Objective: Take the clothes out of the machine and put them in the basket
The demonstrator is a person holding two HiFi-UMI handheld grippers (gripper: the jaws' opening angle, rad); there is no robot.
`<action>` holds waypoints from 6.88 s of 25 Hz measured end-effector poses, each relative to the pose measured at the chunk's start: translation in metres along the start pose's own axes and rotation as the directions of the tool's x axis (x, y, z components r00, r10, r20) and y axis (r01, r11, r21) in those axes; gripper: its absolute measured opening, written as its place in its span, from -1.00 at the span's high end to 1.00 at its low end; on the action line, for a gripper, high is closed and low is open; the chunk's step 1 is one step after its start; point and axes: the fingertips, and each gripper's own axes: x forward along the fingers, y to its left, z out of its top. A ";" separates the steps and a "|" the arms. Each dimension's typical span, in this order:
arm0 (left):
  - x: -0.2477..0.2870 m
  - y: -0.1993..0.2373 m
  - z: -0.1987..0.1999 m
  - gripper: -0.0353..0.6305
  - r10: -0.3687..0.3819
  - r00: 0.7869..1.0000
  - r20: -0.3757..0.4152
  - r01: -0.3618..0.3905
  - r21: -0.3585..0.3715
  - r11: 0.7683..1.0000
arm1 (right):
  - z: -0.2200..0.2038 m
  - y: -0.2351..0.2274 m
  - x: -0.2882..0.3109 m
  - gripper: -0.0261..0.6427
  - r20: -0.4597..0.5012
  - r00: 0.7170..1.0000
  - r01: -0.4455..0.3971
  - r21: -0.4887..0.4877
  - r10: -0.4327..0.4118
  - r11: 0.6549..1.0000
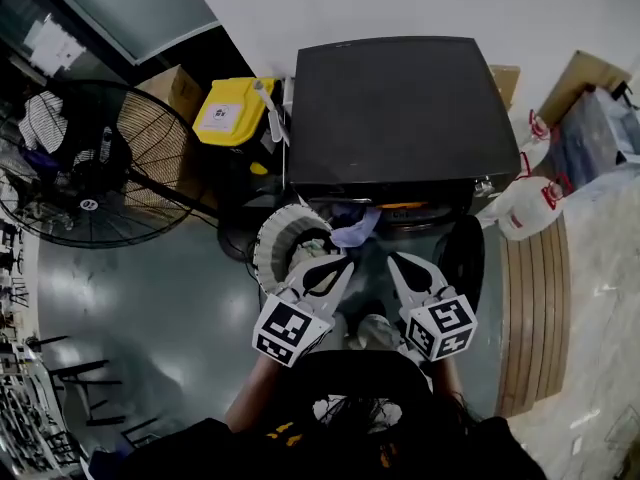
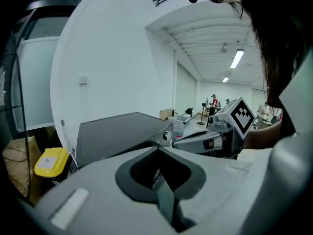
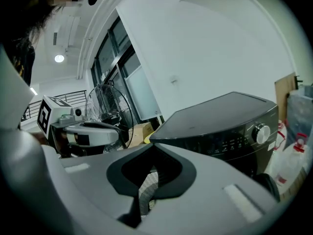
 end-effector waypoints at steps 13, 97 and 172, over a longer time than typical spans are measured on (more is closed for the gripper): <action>0.022 -0.006 -0.017 0.89 -0.218 0.973 -0.081 0.224 0.069 0.972 | -0.024 -0.029 -0.012 0.84 0.059 0.969 0.231 0.116 -0.239 0.966; 0.205 0.072 -0.263 0.82 -0.324 0.873 -0.365 0.432 0.270 0.860 | -0.291 -0.338 0.199 0.83 0.051 0.872 0.347 0.638 -0.487 0.688; 0.121 -0.017 -0.025 0.88 -0.232 0.956 0.180 0.238 -0.015 0.971 | 0.008 -0.056 -0.043 0.83 0.206 0.974 -0.147 0.254 0.095 0.956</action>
